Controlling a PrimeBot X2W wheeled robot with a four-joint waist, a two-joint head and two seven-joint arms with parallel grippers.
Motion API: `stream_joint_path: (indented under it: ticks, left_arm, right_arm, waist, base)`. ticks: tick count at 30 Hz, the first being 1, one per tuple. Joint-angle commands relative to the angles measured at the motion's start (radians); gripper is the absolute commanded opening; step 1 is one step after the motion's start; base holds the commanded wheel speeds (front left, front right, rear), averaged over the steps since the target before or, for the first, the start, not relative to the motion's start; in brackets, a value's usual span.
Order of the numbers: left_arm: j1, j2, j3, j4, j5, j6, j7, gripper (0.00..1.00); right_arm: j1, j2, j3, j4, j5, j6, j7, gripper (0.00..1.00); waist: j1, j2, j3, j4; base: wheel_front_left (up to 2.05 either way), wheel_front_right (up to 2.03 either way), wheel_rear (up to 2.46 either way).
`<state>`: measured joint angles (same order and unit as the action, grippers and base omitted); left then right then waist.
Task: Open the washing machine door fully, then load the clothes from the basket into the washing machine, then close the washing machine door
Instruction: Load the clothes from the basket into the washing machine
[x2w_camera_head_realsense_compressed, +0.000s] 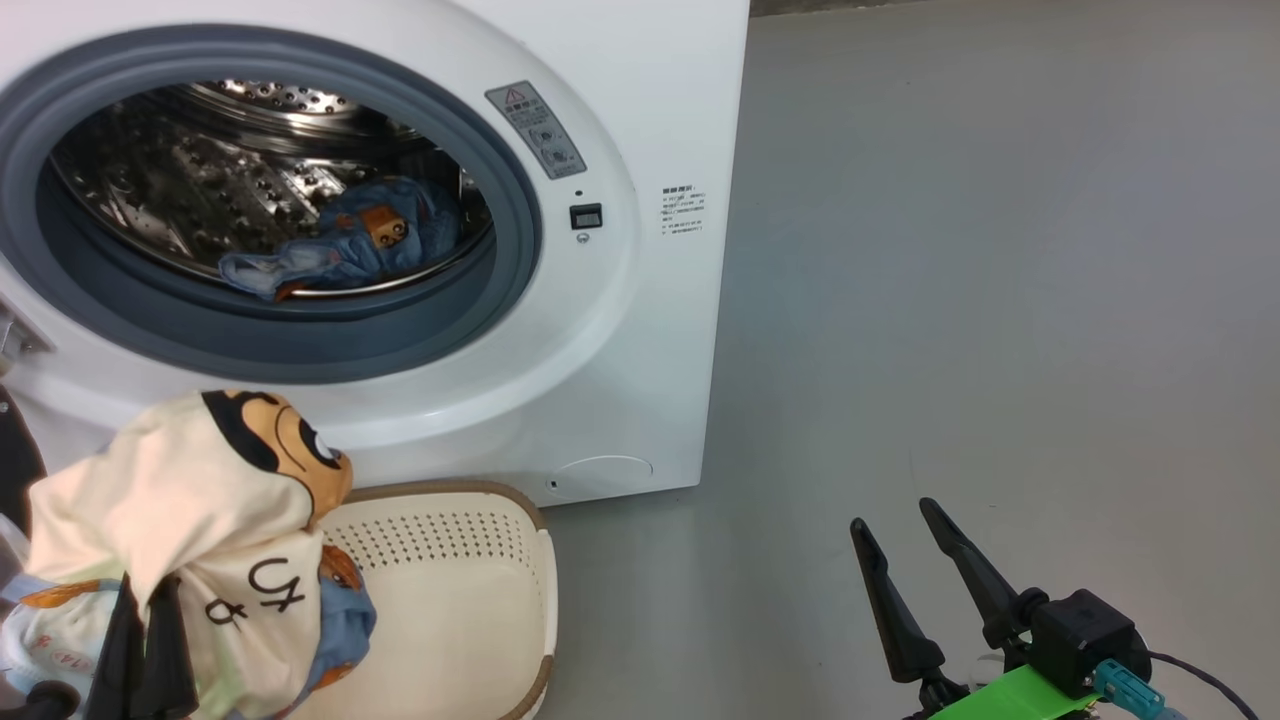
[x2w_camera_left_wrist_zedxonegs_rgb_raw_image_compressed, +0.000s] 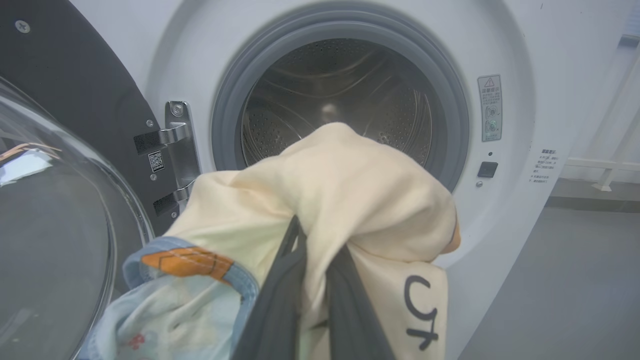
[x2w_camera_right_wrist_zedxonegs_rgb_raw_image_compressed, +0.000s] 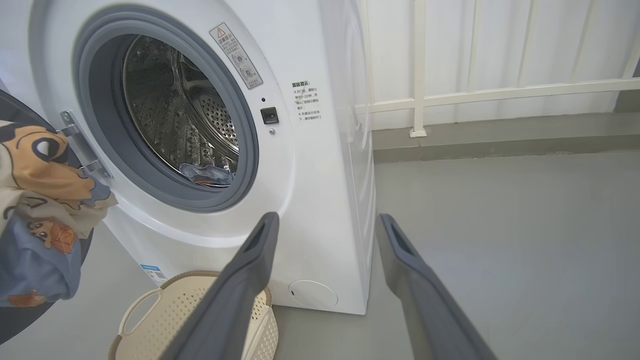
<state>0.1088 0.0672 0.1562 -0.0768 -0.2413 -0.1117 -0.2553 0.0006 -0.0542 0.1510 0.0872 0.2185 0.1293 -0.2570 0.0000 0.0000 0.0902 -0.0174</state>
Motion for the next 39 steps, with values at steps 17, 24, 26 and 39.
stream_joint_path:
  ticks: [17, 24, 26, 39]
  left_arm:
    - [-0.023, 0.0, 0.033, -0.021, 0.02, -0.009, -0.006, 0.0]
    - [-0.033, -0.001, 0.031, -0.022, 0.018, -0.012, -0.006, 0.0]
    - [-0.037, -0.002, 0.03, -0.022, 0.017, -0.012, -0.006, 0.0]
    - [-0.111, 0.006, 0.016, -0.001, 0.011, -0.017, -0.006, 0.0]
  right_arm:
    - [-0.015, 0.004, 0.024, -0.028, -0.009, 0.001, -0.005, 1.0]
    - [-0.019, 0.004, 0.021, -0.033, -0.01, 0.001, -0.005, 1.0]
    - [-0.02, 0.004, 0.02, -0.034, -0.011, 0.001, -0.005, 1.0]
    - [-0.044, 0.004, 0.018, -0.045, -0.016, 0.001, -0.005, 1.0]
  waist:
    - [0.0, 0.0, 0.017, 0.006]
    - [0.0, 0.0, 0.033, 0.008]
    - [0.0, 0.0, 0.04, 0.009]
    - [0.0, 0.0, 0.122, 0.017]
  base:
    - [0.0, 0.0, 0.0]
    - [0.0, 0.0, 0.0]
    - [0.0, 0.0, 0.0]
    - [0.0, 0.0, 0.0]
